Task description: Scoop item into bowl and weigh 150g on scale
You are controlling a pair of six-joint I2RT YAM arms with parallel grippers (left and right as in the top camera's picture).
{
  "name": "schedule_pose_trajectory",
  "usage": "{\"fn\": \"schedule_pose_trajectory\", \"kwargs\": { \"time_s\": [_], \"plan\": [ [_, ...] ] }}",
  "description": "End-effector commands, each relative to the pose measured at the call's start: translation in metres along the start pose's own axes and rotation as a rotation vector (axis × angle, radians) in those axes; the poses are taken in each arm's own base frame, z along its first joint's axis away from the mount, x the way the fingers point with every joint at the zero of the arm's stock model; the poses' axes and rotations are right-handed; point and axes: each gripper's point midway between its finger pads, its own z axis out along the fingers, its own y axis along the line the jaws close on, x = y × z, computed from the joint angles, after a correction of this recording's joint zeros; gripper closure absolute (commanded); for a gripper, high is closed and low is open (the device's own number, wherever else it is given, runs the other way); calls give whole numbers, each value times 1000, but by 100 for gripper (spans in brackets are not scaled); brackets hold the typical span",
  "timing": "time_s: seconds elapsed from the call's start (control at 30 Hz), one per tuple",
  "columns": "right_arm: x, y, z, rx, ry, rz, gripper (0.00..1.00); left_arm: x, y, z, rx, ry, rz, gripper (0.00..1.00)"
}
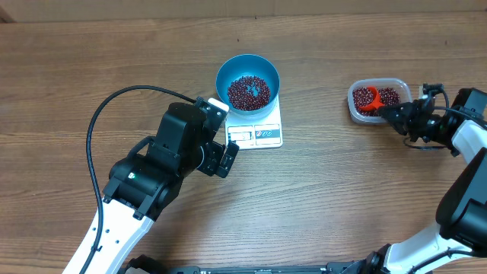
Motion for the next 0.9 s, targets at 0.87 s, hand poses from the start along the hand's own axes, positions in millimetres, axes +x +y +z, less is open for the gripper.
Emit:
{"fn": "schedule_pose_trajectory", "kwargs": {
  "time_s": [0.87],
  "plan": [
    [-5,12,-40,-247,-42,143,96,-7,0,-6,10,-26,11,0]
  ]
}}
